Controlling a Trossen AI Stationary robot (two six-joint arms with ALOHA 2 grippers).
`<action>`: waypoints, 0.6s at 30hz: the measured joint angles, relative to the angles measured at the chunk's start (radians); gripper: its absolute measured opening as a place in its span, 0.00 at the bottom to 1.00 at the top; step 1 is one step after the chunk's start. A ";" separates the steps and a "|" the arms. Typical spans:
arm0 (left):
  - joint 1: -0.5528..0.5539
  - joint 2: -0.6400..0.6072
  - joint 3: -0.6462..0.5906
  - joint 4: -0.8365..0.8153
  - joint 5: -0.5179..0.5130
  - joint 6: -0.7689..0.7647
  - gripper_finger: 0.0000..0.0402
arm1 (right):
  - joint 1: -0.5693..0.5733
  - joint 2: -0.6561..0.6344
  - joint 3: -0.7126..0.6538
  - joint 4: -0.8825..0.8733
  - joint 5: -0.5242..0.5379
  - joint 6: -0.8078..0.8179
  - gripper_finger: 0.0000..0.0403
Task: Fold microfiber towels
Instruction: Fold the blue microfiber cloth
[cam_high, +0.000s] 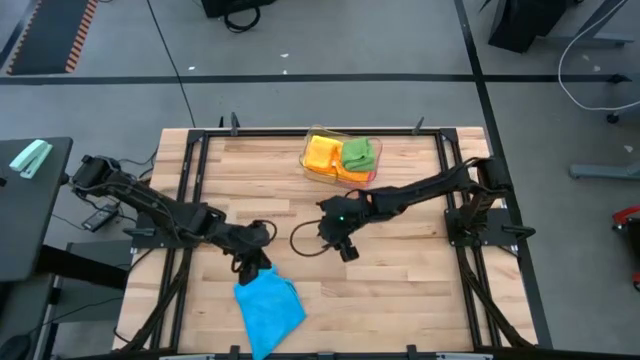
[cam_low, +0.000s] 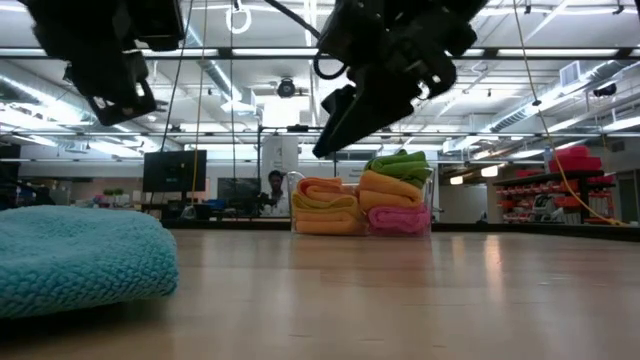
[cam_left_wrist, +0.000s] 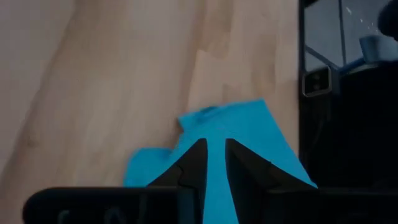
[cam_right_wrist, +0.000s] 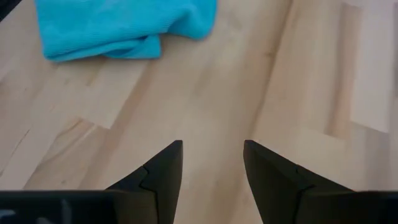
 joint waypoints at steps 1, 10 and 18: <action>-0.007 0.000 0.000 0.000 0.002 0.000 0.17 | 0.007 0.000 -0.018 0.024 0.000 0.003 0.44; -0.029 0.050 0.000 0.039 -0.026 -0.058 0.22 | 0.056 0.000 -0.144 0.253 0.000 -0.001 0.44; -0.089 0.254 0.000 0.225 -0.042 0.019 0.21 | 0.055 0.000 -0.147 0.278 0.025 -0.020 0.44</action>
